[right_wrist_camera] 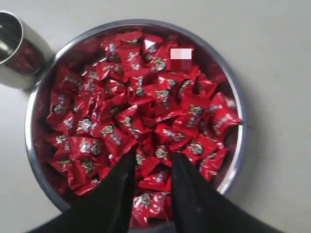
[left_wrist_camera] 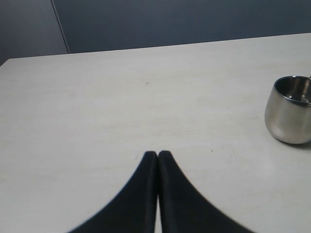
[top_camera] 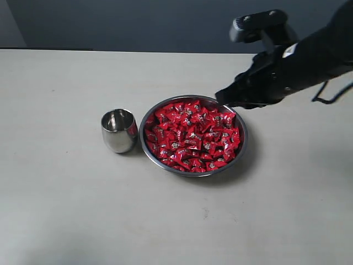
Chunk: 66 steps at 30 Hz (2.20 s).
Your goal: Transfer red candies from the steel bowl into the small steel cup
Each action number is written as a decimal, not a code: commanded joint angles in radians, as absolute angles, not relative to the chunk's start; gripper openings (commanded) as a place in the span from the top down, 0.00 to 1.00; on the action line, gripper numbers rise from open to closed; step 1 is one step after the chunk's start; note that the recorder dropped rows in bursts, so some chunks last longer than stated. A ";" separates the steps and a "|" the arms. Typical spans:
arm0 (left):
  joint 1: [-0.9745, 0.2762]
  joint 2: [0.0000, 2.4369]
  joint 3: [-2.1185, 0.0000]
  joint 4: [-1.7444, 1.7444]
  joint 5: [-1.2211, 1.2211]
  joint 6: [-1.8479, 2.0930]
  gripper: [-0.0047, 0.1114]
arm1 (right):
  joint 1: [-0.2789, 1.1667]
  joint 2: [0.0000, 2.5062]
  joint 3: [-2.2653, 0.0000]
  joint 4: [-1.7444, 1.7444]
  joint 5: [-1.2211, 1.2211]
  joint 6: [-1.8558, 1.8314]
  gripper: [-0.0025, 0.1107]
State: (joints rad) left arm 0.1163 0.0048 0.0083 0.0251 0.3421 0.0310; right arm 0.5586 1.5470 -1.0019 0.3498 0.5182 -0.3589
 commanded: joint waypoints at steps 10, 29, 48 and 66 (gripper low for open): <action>0.108 0.000 0.000 0.027 0.337 0.029 0.96 | 0.700 2.023 -1.388 0.344 0.651 -0.336 0.72; 0.108 0.000 0.000 0.027 0.337 0.029 0.96 | 0.700 2.109 -1.454 0.242 0.696 -0.232 0.72; 0.108 0.000 0.000 0.027 0.337 0.029 0.96 | 0.700 2.086 -1.454 0.256 0.752 -0.228 0.98; 0.108 0.000 0.000 0.027 0.337 0.029 0.96 | 0.746 1.943 -1.473 0.575 0.606 -0.459 0.98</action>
State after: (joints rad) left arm 0.1163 0.0048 0.0083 0.0251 0.3421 0.0310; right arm 0.7206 1.9307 -1.4540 0.4852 0.6324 -0.3700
